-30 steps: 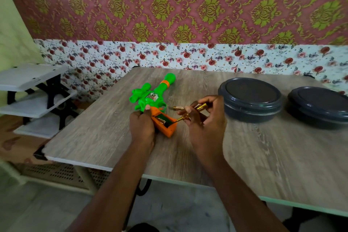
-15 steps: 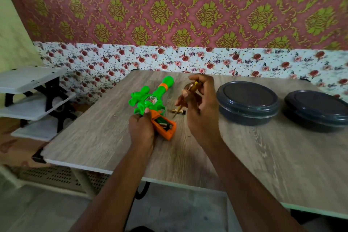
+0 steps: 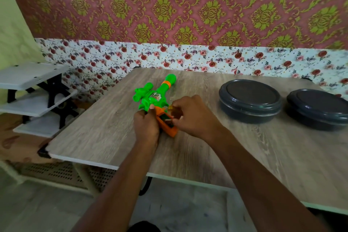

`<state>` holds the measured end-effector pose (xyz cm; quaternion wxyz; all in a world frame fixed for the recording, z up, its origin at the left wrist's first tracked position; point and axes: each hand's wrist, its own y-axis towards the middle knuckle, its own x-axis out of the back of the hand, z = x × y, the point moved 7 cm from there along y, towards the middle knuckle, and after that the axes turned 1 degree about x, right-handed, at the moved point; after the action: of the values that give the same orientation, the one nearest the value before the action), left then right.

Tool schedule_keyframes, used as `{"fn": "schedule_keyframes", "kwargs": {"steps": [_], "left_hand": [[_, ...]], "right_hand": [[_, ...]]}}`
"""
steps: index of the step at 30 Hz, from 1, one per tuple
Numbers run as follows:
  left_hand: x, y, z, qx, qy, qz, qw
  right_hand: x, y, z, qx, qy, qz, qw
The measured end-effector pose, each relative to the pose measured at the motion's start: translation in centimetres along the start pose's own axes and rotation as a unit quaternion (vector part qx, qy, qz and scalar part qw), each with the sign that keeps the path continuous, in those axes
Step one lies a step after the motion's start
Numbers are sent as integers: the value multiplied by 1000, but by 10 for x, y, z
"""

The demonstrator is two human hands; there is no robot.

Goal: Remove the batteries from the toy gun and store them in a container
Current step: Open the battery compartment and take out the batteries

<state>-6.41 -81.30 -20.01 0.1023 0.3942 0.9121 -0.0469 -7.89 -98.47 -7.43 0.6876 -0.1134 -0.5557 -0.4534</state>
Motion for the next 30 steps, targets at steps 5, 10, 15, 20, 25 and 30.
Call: {"fn": "schedule_keyframes", "kwargs": {"steps": [5, 10, 15, 20, 25, 30], "left_hand": [[1, -16, -21, -26, 51, -20, 998], [0, -38, -55, -118, 133, -26, 984], [-5, -52, -76, -238, 208, -42, 948], [-5, -58, -82, -262, 229, -53, 936], [7, -49, -70, -164, 212, -105, 958], [19, -39, -57, -92, 169, -129, 973]], "right_hand": [[19, 14, -36, -72, 30, -97, 992], [-10, 22, -70, -147, 16, -46, 988], [-19, 24, -65, -117, 1, -24, 993], [-9, 26, -59, -78, -2, -42, 996], [-5, 44, -49, -5, -42, -18, 999], [-19, 79, -41, 9, -114, 56, 992]]}}
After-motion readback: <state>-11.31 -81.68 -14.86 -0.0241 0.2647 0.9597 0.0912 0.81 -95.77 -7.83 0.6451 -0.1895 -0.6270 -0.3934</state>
